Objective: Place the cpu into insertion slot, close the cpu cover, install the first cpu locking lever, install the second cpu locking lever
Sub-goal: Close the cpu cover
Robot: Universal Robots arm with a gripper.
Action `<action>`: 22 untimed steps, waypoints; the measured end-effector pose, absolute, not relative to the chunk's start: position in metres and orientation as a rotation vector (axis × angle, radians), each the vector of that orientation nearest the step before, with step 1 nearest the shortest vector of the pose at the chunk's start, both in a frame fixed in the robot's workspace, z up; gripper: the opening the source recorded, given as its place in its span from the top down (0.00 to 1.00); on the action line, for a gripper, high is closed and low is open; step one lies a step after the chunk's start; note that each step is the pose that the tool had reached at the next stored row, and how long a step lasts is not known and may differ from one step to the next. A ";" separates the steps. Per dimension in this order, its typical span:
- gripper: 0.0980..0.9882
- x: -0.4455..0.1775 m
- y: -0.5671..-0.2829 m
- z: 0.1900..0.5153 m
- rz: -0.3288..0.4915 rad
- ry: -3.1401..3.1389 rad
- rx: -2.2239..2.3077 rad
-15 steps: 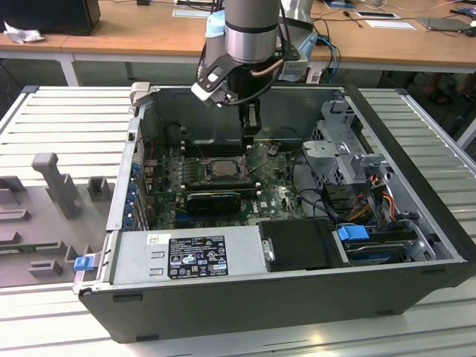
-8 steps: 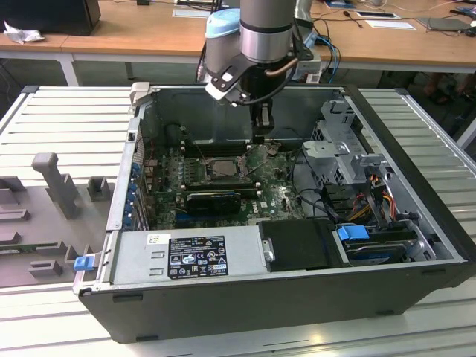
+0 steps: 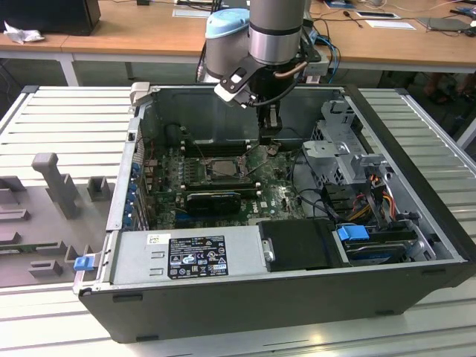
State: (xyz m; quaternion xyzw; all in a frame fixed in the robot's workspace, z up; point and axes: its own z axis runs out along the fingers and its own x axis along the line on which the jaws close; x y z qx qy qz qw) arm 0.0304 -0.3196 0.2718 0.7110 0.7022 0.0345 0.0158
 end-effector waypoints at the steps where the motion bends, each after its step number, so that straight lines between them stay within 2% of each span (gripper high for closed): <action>1: 0.99 0.030 -0.320 0.272 0.107 2.184 2.211; 11: 0.99 0.046 -0.320 0.269 0.107 2.185 2.211; 22: 0.99 0.060 -0.320 0.246 0.089 2.195 2.219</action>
